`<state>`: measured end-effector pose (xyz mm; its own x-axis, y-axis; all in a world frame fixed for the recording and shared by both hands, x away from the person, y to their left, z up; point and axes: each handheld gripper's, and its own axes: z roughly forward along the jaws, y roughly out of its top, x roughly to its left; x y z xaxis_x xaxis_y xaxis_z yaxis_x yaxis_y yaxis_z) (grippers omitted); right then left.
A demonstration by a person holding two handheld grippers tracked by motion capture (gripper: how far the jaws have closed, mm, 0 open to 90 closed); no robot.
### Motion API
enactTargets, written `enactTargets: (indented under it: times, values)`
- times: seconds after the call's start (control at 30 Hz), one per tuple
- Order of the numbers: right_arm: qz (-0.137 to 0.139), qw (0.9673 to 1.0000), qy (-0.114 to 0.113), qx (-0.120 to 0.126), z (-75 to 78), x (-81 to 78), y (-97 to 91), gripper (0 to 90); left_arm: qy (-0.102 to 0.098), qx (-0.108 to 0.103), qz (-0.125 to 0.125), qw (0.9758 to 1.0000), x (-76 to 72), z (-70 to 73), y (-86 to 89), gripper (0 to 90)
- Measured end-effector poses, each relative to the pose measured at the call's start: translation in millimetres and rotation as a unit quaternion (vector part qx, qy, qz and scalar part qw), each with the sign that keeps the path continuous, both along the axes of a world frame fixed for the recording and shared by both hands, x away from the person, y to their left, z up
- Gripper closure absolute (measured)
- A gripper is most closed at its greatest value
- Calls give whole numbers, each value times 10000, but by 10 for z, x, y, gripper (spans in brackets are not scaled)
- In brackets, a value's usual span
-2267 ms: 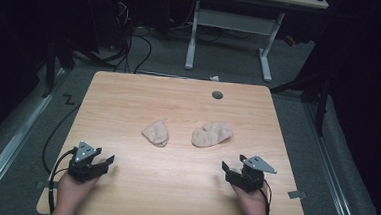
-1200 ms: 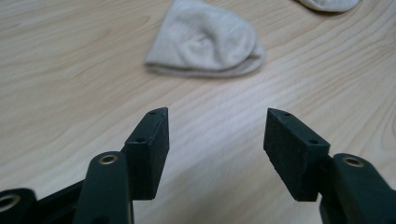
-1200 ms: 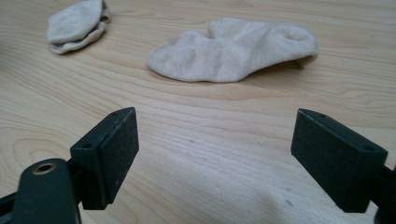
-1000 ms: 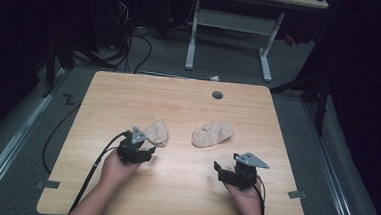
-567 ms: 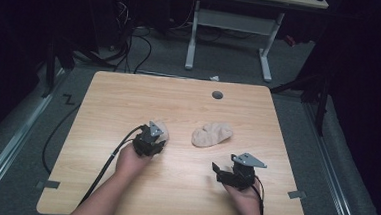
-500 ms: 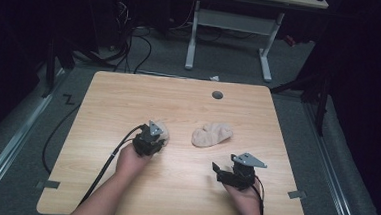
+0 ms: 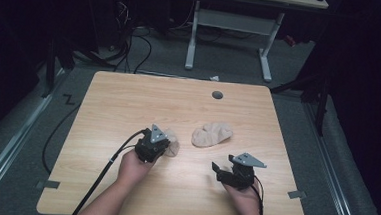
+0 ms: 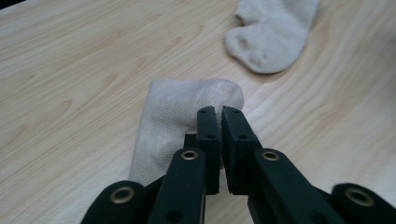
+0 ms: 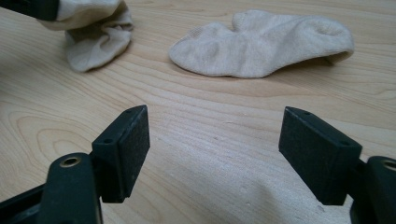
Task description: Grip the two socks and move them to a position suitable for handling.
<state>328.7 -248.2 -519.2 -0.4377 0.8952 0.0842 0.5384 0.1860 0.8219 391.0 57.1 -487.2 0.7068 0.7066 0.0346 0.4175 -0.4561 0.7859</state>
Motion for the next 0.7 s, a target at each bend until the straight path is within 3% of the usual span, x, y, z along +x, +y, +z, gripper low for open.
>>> enactTargets:
  times: [0.4,0.7]
  values:
    - [57,10000,42,18,-7,-6,26,302,146,-433,-303,9985,-326,60,-13,861]
    - [212,9998,-36,16,-15,-22,101,369,124,-519,-442,9976,-498,87,-47,859]
